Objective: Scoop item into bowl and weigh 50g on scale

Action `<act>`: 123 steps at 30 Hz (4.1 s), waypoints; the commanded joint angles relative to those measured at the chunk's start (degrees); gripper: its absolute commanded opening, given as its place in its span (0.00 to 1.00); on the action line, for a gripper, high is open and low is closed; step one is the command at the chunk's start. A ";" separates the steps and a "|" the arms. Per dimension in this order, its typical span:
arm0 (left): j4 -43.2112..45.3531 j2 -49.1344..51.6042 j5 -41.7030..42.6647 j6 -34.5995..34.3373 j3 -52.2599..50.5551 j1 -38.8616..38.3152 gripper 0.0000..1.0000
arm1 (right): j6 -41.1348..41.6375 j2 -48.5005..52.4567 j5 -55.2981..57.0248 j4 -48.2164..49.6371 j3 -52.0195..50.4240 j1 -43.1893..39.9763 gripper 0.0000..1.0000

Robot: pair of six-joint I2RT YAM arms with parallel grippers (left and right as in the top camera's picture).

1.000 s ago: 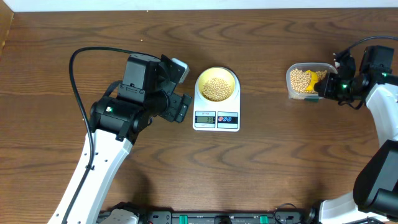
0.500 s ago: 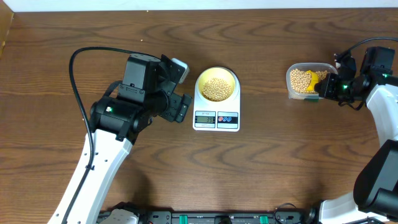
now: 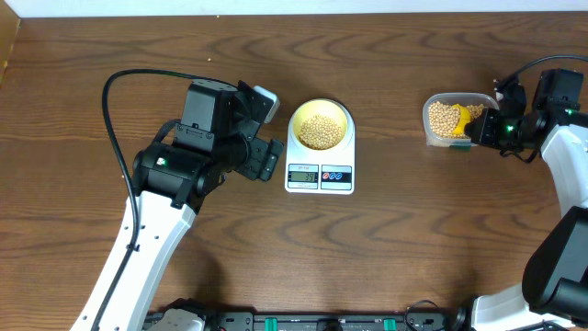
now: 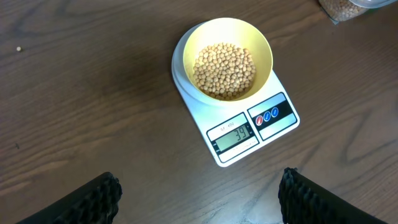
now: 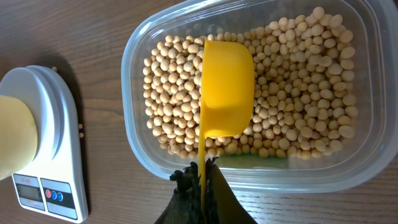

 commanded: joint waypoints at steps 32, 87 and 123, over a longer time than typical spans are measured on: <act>-0.20 0.15 0.70 0.74 -0.02 0.22 0.83 | 1.70 0.52 -5.03 1.20 -0.44 -3.23 0.01; -0.20 0.15 0.70 0.74 -0.02 0.22 0.83 | 5.01 0.52 -34.23 2.80 -0.44 -11.69 0.01; -0.20 0.15 0.70 0.74 -0.02 0.22 0.83 | 20.09 0.52 -32.83 25.35 -0.44 16.22 0.01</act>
